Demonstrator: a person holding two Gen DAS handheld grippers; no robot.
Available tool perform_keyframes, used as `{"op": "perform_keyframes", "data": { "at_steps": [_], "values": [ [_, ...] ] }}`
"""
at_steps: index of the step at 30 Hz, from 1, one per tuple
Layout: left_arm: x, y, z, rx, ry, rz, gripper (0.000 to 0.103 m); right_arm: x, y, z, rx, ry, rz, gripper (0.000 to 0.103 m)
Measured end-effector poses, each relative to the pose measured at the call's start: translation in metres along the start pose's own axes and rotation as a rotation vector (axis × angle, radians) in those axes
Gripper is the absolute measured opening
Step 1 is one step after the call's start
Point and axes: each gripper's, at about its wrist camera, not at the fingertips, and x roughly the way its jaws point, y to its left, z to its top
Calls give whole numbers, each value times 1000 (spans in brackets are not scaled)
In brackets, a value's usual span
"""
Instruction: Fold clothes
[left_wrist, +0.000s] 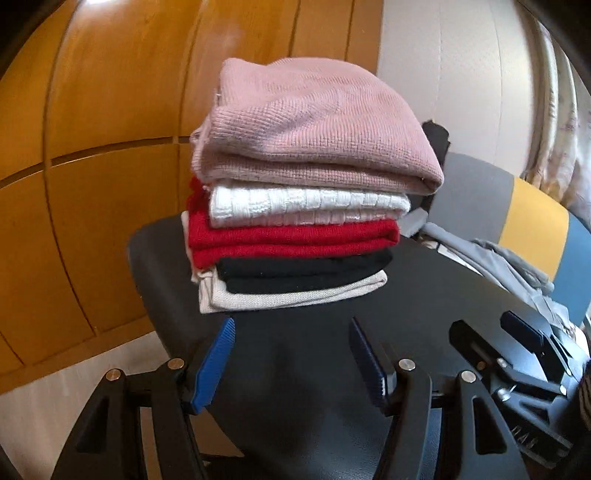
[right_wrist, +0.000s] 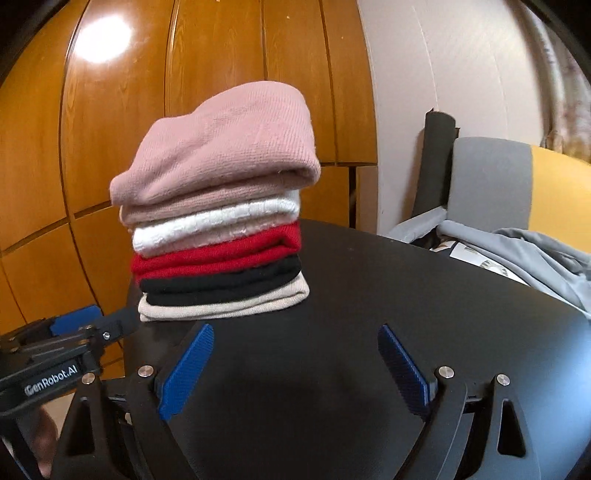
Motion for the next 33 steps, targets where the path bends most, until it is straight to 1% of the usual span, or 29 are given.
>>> {"op": "perform_keyframes", "data": {
  "at_steps": [3,5,6,8,12,14,18,22,28,33],
  "values": [
    [-7,6,4,11,-7,39,65,-5,8,-2,-34,-46,-27,95],
    [2,4,10,21,-5,82,65,-7,13,-5,-39,-39,-35,97],
    [2,4,8,23,1,97,65,-5,13,-8,-32,-18,-36,98],
    [2,3,1,16,28,106,65,0,9,-12,-12,21,-35,99],
    [13,5,-5,5,104,132,64,3,7,-15,0,26,-53,100],
    [17,11,-5,3,118,140,64,6,7,-16,-7,31,-63,100],
    [22,17,-8,-16,153,132,64,15,7,-17,-10,71,-73,101],
    [22,23,-11,-54,163,92,64,24,5,-18,-5,113,-86,102],
    [25,31,-13,-95,187,74,64,26,11,-20,-30,120,-101,102],
    [26,28,-14,-92,191,87,64,27,12,-21,-34,130,-105,102]
  ]
}}
